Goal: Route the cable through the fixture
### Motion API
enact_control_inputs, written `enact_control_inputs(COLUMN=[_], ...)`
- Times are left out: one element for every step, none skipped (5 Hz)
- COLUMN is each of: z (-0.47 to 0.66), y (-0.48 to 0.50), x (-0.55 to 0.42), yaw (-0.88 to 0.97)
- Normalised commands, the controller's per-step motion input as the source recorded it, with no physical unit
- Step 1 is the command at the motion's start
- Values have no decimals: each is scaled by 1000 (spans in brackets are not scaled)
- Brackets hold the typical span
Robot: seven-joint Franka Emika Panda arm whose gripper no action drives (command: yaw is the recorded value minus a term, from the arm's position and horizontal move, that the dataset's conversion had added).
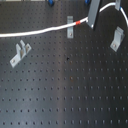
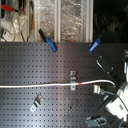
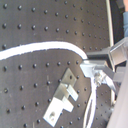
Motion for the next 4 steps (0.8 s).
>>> enact_control_inputs(z=[7,1,21,0], y=[-253,-11,-191,8], x=[-559,-13,-763,-21], yaw=[6,0,223,0])
